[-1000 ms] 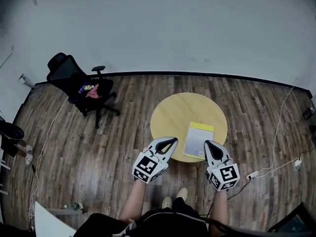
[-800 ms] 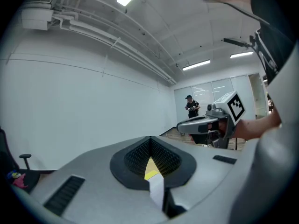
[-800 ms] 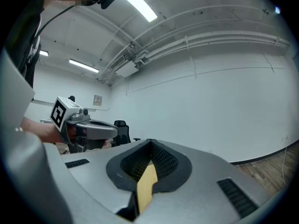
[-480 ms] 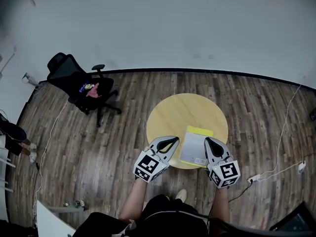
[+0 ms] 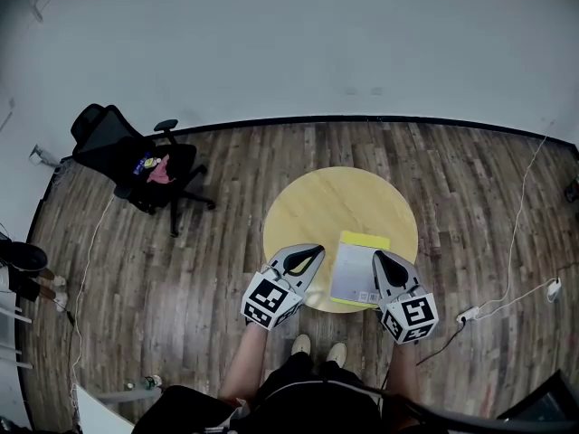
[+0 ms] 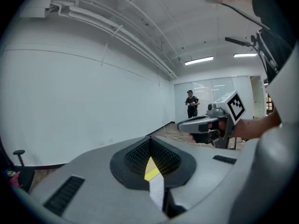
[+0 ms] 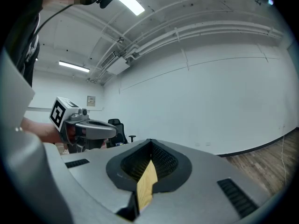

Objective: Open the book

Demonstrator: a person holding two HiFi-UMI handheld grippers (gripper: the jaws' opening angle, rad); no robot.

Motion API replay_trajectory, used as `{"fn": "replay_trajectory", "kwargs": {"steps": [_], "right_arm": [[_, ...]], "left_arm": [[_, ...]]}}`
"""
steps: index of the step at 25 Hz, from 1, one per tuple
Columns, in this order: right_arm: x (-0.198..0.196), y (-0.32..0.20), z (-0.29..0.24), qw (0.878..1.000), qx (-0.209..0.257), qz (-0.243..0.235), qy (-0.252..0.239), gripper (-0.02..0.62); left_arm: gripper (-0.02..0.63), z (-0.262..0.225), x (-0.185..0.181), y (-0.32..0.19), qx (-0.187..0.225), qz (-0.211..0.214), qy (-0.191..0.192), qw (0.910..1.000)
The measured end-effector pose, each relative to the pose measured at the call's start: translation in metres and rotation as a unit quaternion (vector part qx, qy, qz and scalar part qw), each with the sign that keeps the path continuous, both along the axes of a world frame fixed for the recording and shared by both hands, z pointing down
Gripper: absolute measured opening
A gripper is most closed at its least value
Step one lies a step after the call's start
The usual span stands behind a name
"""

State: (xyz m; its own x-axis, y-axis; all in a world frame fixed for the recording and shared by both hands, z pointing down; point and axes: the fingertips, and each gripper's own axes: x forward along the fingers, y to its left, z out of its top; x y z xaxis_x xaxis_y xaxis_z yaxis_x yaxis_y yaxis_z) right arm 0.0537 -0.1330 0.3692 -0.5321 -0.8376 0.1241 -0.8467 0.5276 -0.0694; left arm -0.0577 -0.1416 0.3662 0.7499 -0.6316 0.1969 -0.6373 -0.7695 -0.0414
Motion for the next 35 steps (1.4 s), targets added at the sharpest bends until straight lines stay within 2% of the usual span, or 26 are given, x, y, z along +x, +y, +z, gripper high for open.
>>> {"fn": "replay_trajectory", "kwargs": {"steps": [7, 14, 27, 35], "right_arm": [[-0.015, 0.001, 0.028, 0.999, -0.032, 0.001, 0.003, 0.002], [-0.028, 0.014, 0.070, 0.997, -0.079, 0.001, 0.003, 0.002], [-0.058, 0.062, 0.177, 0.985, -0.173, -0.023, 0.014, 0.002], [-0.068, 0.094, 0.246, 0.973, -0.228, -0.025, 0.011, 0.002]], "left_arm": [[-0.002, 0.032, -0.008, 0.002, -0.039, 0.010, -0.002, 0.9992], [-0.002, 0.075, -0.022, 0.014, -0.084, 0.001, -0.002, 0.9964], [-0.002, 0.181, -0.043, 0.062, -0.181, -0.009, -0.014, 0.9834], [-0.002, 0.250, -0.057, 0.094, -0.239, -0.015, -0.018, 0.9708]]}}
